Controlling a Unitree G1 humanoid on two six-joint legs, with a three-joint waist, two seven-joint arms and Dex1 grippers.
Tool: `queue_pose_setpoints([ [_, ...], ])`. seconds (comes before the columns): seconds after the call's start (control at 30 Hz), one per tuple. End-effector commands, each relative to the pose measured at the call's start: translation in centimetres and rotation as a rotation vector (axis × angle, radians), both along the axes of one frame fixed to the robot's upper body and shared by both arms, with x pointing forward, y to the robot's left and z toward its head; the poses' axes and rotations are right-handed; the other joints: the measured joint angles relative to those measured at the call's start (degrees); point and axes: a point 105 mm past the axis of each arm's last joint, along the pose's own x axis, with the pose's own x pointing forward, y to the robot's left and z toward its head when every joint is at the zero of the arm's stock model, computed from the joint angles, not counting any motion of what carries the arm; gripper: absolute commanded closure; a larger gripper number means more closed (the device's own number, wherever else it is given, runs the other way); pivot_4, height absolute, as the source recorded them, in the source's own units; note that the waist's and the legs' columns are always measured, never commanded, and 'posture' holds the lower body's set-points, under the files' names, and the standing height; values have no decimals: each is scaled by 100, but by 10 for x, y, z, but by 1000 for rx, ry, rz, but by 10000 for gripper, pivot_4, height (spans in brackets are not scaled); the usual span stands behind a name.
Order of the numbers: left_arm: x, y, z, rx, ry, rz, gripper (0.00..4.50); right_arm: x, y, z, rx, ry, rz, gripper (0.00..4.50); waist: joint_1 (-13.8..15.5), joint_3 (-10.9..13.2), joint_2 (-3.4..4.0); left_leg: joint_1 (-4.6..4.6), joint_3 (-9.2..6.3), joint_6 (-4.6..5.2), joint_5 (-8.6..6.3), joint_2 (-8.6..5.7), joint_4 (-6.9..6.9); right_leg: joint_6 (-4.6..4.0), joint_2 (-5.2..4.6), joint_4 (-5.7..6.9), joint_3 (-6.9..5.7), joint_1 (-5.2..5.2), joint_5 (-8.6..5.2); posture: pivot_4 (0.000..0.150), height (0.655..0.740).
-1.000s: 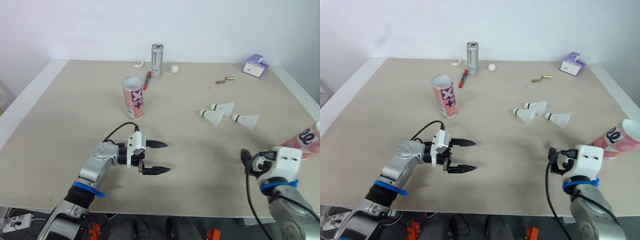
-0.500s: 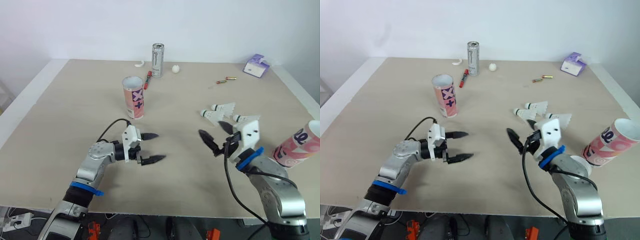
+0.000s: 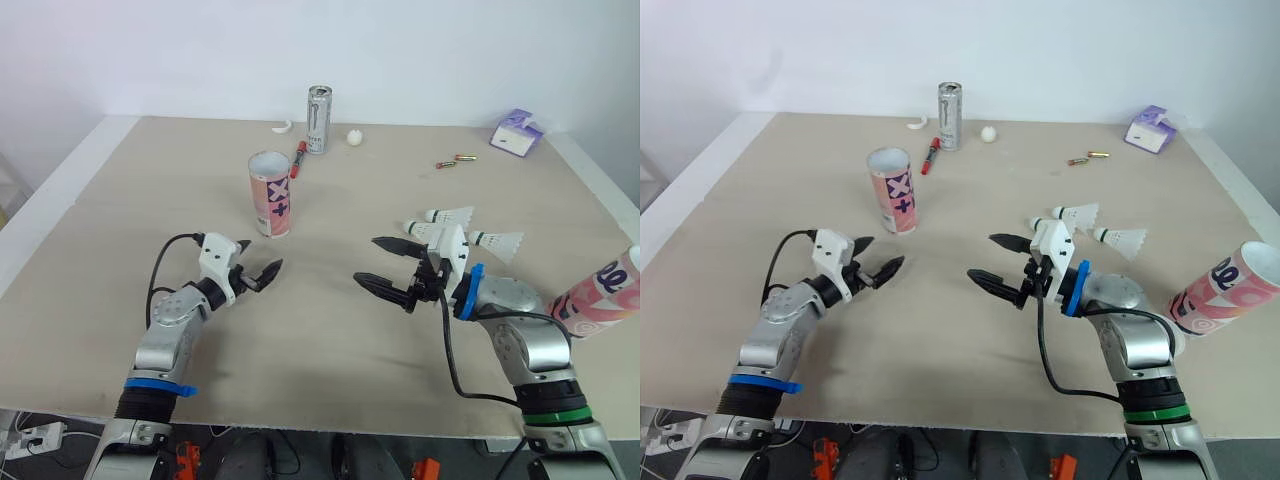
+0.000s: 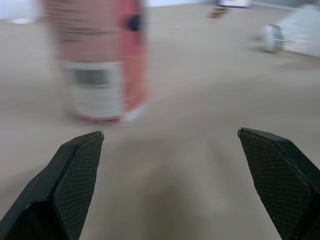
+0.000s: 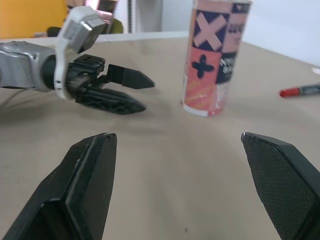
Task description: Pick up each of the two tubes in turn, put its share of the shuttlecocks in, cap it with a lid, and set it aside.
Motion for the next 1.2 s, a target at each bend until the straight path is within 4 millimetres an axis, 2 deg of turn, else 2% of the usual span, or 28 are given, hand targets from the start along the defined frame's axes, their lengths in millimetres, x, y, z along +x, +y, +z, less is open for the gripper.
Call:
queue_pose_setpoints([
  [0.03,6,15,5,23,-12,119,0,2,3,7,-20,-52,30,1854,0,1,-2,0,0,0,0,0,1,1,0,0,0,0,1,1500,7400],
  [0.23,30,8,11,56,-26,154,0,15,0,10,-22,-85,-12,1854,1,3,-5,0,1,-7,5,-3,4,0,0,0,-2,1,8,1500,7400],
  [0.47,51,-4,22,70,-44,107,0,19,1,12,-25,-97,-21,1854,-4,4,-7,-2,3,-10,6,-3,2,1,2,-1,1,0,12,1500,7400],
  [0.73,61,-19,22,110,-36,18,0,21,2,14,-22,-109,-31,1854,-6,5,-9,-3,4,-11,5,-4,2,2,2,-1,1,-2,11,1500,7400],
  [1.2,76,-29,24,147,-29,-32,0,20,4,13,-24,-110,-34,1854,-6,7,-11,-5,4,-11,5,-6,3,3,1,-1,0,-2,11,1500,7400],
])
